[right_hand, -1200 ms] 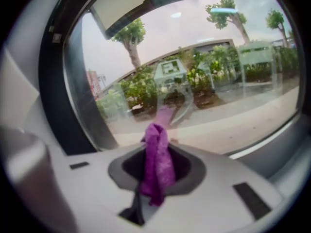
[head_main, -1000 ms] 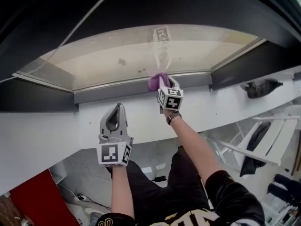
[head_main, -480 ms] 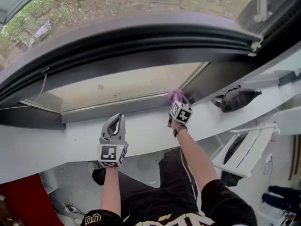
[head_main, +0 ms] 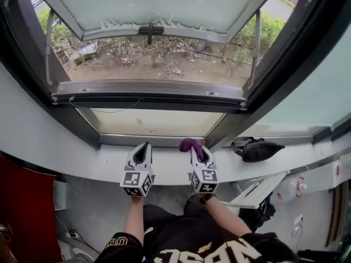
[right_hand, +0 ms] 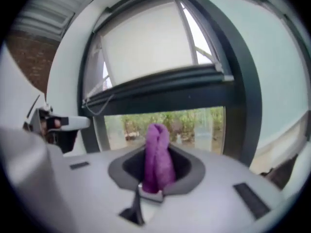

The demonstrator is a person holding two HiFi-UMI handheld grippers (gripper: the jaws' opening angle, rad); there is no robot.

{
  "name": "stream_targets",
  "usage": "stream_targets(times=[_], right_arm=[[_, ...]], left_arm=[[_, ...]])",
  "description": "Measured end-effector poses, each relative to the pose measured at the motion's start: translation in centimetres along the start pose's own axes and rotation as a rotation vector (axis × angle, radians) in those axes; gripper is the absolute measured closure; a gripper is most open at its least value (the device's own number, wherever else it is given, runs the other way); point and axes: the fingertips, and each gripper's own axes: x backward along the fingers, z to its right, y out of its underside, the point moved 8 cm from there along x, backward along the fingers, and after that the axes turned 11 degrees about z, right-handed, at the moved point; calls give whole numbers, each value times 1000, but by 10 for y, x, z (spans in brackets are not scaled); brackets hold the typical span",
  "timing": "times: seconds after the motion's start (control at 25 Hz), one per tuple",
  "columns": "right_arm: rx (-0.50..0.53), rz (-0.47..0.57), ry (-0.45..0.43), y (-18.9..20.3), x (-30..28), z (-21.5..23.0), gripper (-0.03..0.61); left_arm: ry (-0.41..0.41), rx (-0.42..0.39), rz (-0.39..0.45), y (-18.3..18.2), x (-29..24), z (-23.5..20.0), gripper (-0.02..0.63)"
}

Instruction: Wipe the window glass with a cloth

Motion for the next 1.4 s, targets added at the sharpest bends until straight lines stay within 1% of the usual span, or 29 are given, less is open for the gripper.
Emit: stream_targets(times=[0.12, 0.2, 0.24, 0.32, 0.4, 0.48, 0.64, 0.76, 0.84, 0.96, 1.12, 1.24, 1.32, 1.4], right_arm=[[-89, 9, 54, -46, 32, -64, 502], [-112, 41, 74, -70, 48, -103, 502], [-97, 68, 71, -82, 54, -120, 502], [-36, 145, 54, -107, 57, -148, 502], [49, 204, 19, -131, 56, -167, 502], [94, 229, -20, -149, 60, -177, 502], [58, 245, -50, -173, 62, -169, 502], [77, 272, -53, -186, 56, -157, 502], [68, 286, -47, -190, 57, -150, 502], [51, 281, -44, -190, 60, -138, 502], [66, 280, -63, -179, 62, -126, 502], [69, 296, -62, -185, 62, -120, 502], [74, 319, -71, -192, 59, -115, 502], [79, 329, -89, -190, 55, -105, 502]], left_arm=[[33, -35, -6, -50, 34, -8, 604], [69, -62, -4, -83, 55, -14, 604], [88, -87, -1, -100, 65, -14, 604], [122, -129, 13, -131, 73, -18, 604], [136, -131, 45, -148, 74, -21, 604], [130, -124, 86, -155, 76, -18, 604], [118, -141, 149, -171, 72, 5, 604], [108, -157, 183, -180, 67, 19, 604], [106, -155, 187, -180, 65, 27, 604], [102, -173, 182, -180, 59, 36, 604], [106, -184, 173, -171, 52, 50, 604], [100, -192, 155, -167, 49, 57, 604], [100, -213, 164, -168, 44, 61, 604], [100, -237, 178, -168, 37, 67, 604]])
